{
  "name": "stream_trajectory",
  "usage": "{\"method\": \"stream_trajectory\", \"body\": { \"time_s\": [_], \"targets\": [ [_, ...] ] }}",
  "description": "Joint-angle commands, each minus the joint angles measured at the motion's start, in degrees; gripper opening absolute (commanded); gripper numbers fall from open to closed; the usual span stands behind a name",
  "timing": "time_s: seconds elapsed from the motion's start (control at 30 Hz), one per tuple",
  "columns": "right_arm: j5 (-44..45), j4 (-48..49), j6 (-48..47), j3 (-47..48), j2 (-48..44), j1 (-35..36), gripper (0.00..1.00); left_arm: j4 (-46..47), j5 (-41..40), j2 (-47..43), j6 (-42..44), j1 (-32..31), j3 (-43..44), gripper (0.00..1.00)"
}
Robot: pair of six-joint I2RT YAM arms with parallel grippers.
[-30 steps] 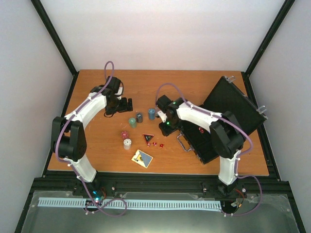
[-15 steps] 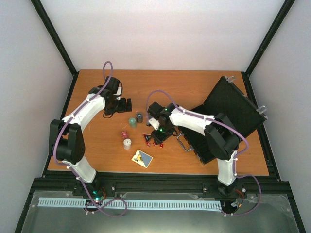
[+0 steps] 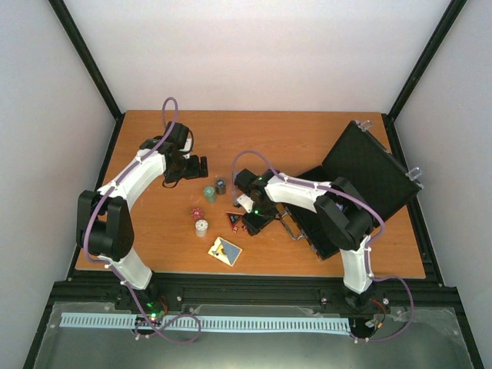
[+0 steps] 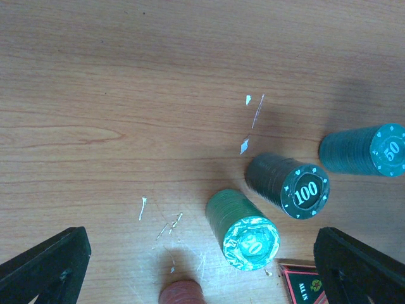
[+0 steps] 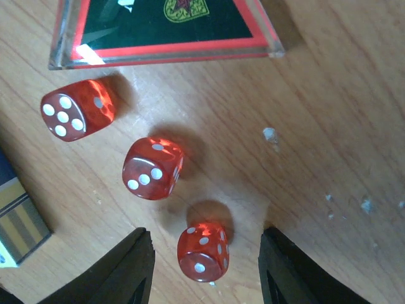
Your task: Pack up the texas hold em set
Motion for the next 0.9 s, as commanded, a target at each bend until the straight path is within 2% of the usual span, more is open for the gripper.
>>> {"method": "stream_trajectory", "body": {
  "time_s": [0.0,0.03,0.2,0.33,0.57,0.73,0.87],
  "targets": [
    [0.34,0.96,-1.12,0.35,1.60,0.39,0.45,0.18,-0.60,-0.76,-0.12,-0.13,0.48,1.00],
    [0.30,0.94,-1.21,0.46,1.76,0.39,0.44,0.16,-0.62,-0.66,-0.01,-0.13,0.48,1.00],
    [0.57,0.58,-1.27,0.84,1.91,0.39,0.21,0.18,-0.54,-0.31,0.04,-0.13,0.56,1.00],
    [2.22,-0.43,-1.14,1.18,1.74,0.39,0.11,0.41,-0.36,-0.05,-0.04,-0.13,0.48,1.00],
    [6.42,-4.44,0.42,4.12,-2.80,-2.05,0.07,0.59,-0.18,-0.22,-0.01,-0.13,0.20,1.00],
    [9.88,-7.67,1.34,5.62,-8.45,-9.26,0.07,0.85,0.67,0.10,-0.10,-0.13,0.05,1.00],
    [14.07,-8.16,0.73,3.25,-11.36,-15.77,0.07,0.90,0.92,0.33,0.04,-0.13,0.29,1.00]
  ]
}}
